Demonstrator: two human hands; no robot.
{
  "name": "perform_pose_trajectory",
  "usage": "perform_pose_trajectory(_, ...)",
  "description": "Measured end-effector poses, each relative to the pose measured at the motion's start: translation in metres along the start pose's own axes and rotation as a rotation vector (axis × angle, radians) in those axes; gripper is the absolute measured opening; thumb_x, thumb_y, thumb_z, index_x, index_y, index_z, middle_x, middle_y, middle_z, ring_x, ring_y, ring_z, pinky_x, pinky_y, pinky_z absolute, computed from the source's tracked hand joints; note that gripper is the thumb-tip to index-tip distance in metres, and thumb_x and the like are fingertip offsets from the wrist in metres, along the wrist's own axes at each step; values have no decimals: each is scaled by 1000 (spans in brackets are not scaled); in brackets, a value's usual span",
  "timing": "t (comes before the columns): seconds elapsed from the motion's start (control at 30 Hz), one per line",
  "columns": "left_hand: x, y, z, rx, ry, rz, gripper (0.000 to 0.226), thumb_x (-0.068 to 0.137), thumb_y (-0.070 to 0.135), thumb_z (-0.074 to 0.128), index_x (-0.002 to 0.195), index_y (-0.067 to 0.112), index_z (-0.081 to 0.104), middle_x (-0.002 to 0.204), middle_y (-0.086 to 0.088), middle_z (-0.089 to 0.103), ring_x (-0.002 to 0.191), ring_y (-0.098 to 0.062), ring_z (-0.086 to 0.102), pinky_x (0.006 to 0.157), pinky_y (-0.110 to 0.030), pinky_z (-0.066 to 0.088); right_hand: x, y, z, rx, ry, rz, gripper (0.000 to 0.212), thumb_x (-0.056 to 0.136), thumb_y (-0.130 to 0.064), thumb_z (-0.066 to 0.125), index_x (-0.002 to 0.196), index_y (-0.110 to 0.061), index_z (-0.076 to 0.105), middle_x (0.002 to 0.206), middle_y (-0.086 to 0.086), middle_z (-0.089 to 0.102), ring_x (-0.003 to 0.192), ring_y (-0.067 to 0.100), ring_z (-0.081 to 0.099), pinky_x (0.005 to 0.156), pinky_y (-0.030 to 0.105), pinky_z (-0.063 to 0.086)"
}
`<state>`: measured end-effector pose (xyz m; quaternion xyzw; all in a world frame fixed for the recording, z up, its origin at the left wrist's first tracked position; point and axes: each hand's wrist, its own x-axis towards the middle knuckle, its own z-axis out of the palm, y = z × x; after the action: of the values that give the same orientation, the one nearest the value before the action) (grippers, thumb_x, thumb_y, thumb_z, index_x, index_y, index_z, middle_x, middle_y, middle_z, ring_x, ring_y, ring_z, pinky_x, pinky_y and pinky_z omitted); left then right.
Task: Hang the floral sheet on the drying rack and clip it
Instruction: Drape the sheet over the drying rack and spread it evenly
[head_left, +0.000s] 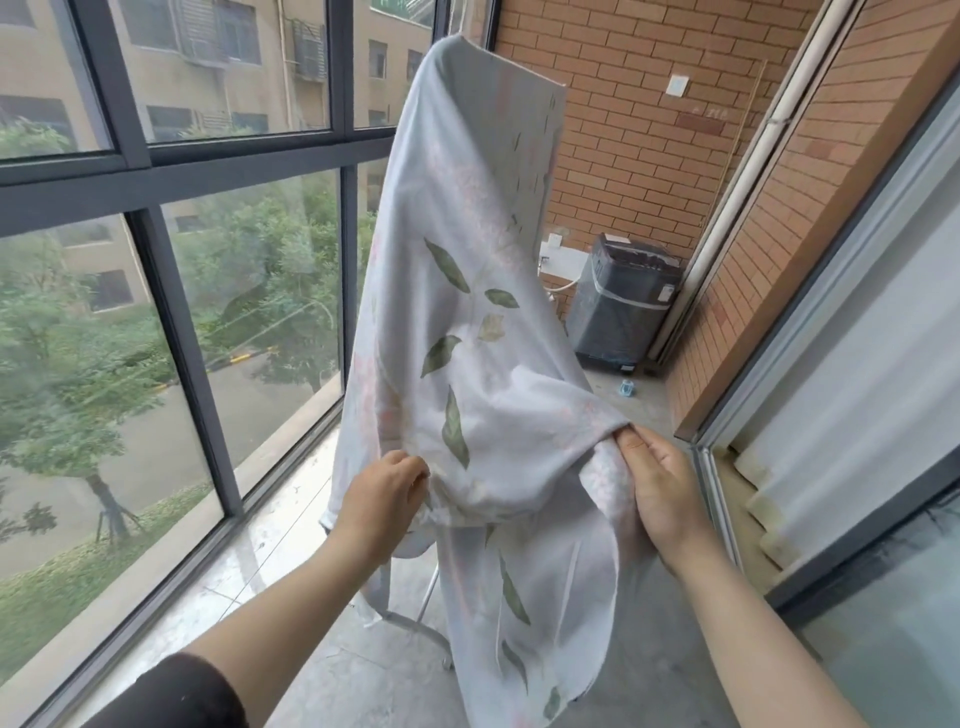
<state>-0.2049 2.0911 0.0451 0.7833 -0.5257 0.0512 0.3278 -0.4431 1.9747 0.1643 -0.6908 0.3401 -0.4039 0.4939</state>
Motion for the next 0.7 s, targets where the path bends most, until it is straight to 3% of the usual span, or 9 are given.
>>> perform_pose_trajectory(0.07, -5, 6, -3, -115, -76, -200, 26, 86, 36, 65, 81, 10, 60, 79, -1, 58, 67, -22, 60, 58, -34, 47, 2, -1, 1, 1, -4, 5, 28, 101, -15, 45, 91, -15, 71, 94, 6, 74, 95, 22, 67, 83, 31, 52)
perform_pose_trajectory(0.13, -12, 19, -1, -379, -223, -564, 43, 86, 52, 60, 83, 9, 57, 79, -3, 61, 71, -21, 62, 62, -35, 51, 4, 2, 2, -7, -12, 4, 28, 101, -16, 45, 94, -10, 71, 97, 11, 73, 97, 26, 67, 84, 35, 51)
perform_pose_trajectory(0.2, -20, 26, 7, -709, -378, -856, 52, 85, 57, 57, 104, 10, 52, 99, -7, 61, 85, -25, 66, 74, -38, 58, 4, 4, 2, -6, -17, 1, 28, 101, -16, 45, 94, -9, 71, 97, 12, 73, 97, 28, 67, 85, 37, 51)
perform_pose_trajectory(0.27, -23, 30, 16, -988, -463, -966, 57, 84, 57, 59, 120, 17, 39, 122, -9, 51, 100, -30, 63, 85, -42, 57, 6, 5, 0, -5, -18, -6, 29, 101, -16, 45, 90, -13, 72, 94, 8, 74, 94, 25, 68, 84, 37, 51)
perform_pose_trajectory(0.33, -19, 34, 24, -1386, -387, -1031, 52, 87, 46, 63, 123, 21, 35, 129, -13, 45, 107, -37, 60, 91, -49, 53, 7, 7, -2, 0, -19, -4, 32, 101, -17, 45, 85, -19, 73, 91, 4, 74, 91, 22, 67, 82, 36, 51)
perform_pose_trajectory(0.4, -13, 44, 31, -1680, -217, -1053, 38, 90, 32, 63, 119, 18, 42, 124, -13, 53, 106, -35, 63, 95, -51, 50, 10, 9, -5, 9, -19, -7, 35, 101, -17, 46, 83, -24, 74, 91, 3, 74, 92, 22, 68, 83, 37, 52)
perform_pose_trajectory(0.57, -12, 47, 40, -1920, 67, -1117, 35, 89, 11, 64, 122, 9, 52, 115, -13, 65, 100, -24, 66, 83, -35, 55, 19, 20, -11, -17, -6, 3, 28, 101, -18, 46, 90, -16, 72, 96, 9, 74, 96, 25, 67, 87, 42, 51)
perform_pose_trajectory(0.63, -15, 44, 32, -1902, 68, -1133, 14, 89, 0, 58, 101, 5, 54, 82, -12, 64, 73, -17, 66, 65, -27, 57, 24, 25, -9, -16, -13, 7, 27, 100, -20, 47, 89, -15, 72, 95, 9, 74, 97, 26, 67, 87, 43, 51)
perform_pose_trajectory(0.7, -17, 40, 16, -1859, 123, -1167, 24, 88, -10, 46, 76, 11, 44, 50, -1, 41, 40, -7, 43, 48, -19, 48, 28, 32, -4, -21, -28, 18, 27, 100, -22, 48, 89, -16, 72, 93, 7, 74, 95, 25, 67, 86, 42, 51)
